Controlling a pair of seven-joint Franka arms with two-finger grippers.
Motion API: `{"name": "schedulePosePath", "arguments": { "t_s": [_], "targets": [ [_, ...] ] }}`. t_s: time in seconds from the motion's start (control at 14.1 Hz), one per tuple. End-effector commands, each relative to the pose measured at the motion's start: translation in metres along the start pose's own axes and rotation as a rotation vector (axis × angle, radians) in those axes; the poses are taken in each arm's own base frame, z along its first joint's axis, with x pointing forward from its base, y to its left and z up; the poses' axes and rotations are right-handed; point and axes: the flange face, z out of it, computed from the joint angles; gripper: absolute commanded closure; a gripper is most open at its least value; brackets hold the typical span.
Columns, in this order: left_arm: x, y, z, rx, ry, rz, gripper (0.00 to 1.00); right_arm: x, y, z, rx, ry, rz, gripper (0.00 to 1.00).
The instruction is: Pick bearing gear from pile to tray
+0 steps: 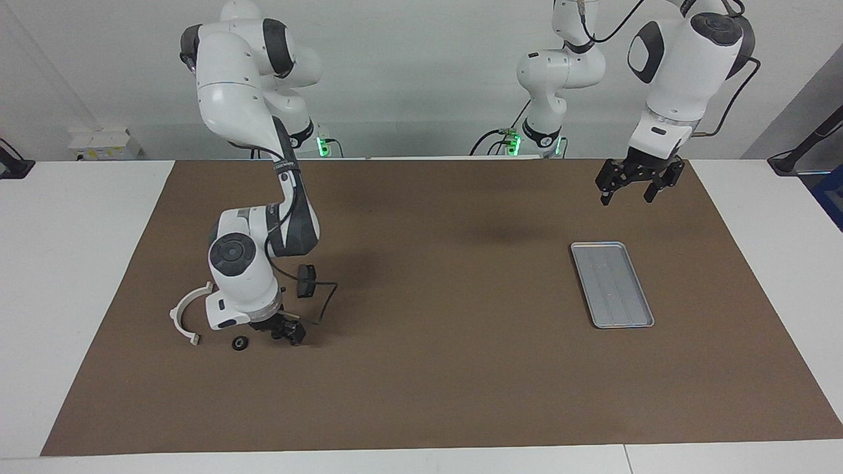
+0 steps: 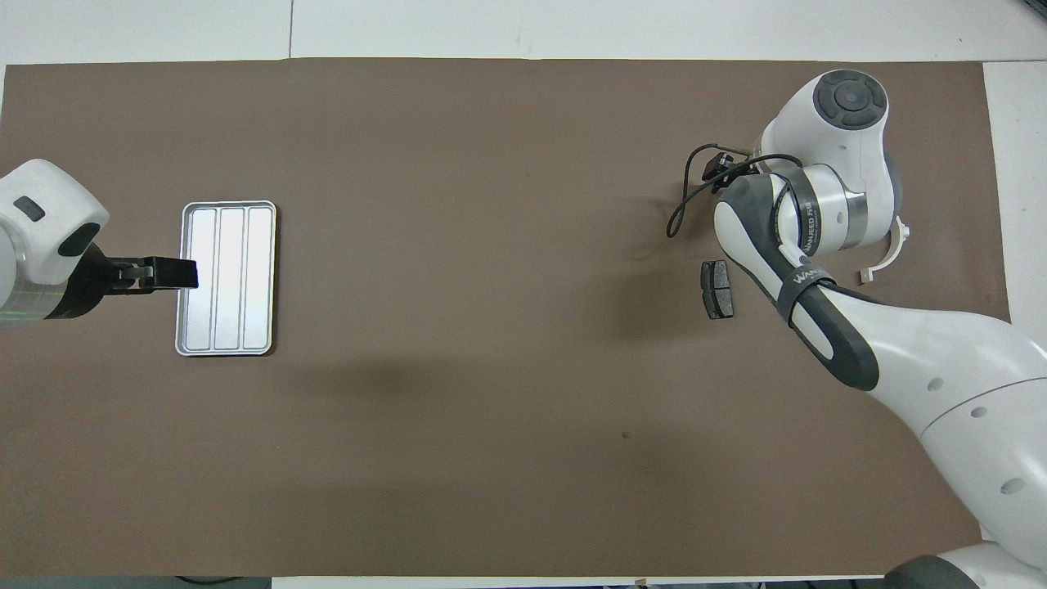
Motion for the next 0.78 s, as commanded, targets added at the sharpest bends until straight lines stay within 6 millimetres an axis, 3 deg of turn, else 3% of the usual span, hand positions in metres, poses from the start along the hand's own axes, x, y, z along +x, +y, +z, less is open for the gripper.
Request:
{"name": "schedulePosePath", "arguments": {
  "t_s": [0.0, 0.36, 0.57, 0.71],
  "targets": [
    [-0.002, 0.001, 0.001, -0.015, 0.010, -0.009, 0.00, 0.005, -0.003, 0.000, -0.002, 0.022, 0.022, 0.11],
    [-0.001, 0.002, 0.003, -0.015, 0.007, -0.009, 0.00, 0.006, -0.001, -0.001, 0.013, 0.019, 0.037, 0.59],
    [0.004, 0.016, 0.023, -0.019, -0.024, 0.015, 0.01, 0.007, -0.001, -0.001, 0.014, 0.020, 0.038, 0.91],
    [0.007, 0.022, 0.032, -0.020, -0.035, 0.023, 0.01, 0.007, -0.001, -0.002, 0.015, 0.022, 0.039, 1.00]
  ]
}}
